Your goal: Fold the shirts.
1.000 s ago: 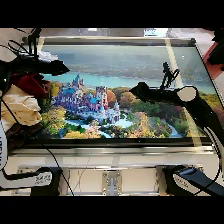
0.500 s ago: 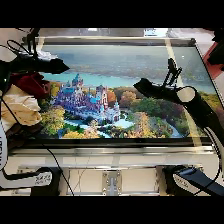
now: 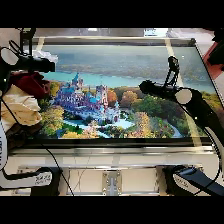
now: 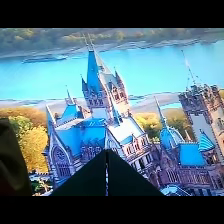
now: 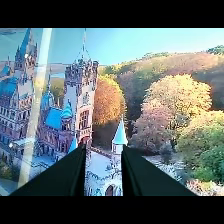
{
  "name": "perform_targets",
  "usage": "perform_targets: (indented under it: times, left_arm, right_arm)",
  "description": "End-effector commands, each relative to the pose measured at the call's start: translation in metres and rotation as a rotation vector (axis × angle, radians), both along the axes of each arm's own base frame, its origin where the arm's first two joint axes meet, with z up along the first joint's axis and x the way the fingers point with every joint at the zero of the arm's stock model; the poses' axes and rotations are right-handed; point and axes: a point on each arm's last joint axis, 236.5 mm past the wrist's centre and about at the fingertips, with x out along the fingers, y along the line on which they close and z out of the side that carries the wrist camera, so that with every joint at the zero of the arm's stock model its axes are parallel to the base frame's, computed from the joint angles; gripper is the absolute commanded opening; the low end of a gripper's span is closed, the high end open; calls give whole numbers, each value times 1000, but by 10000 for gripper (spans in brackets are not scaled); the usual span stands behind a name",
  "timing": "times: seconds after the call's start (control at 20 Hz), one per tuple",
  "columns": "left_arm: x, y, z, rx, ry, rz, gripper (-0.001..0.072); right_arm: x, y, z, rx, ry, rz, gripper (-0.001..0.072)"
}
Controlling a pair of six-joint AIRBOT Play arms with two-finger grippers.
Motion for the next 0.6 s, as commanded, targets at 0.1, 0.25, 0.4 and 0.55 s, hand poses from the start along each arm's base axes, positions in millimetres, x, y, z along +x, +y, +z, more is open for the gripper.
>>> perform_targets:
  times: [0.1, 0.25, 0.4, 0.55]
  left_arm:
    - [9, 19, 5, 87, -47, 26, 12]
    - [25, 47, 23, 125, -142, 154, 320]
    - [30, 125, 40, 192, -230, 412, 375]
    - [11, 216, 27, 113, -213, 665, 376]
  right_arm:
    - [0, -4, -2, -30, -6, 4, 270]
    - [-5, -2, -7, -36, 22, 17, 270]
    - [-17, -1, -18, -53, 82, 47, 271]
    - [-26, -2, -26, -83, 123, 69, 272]
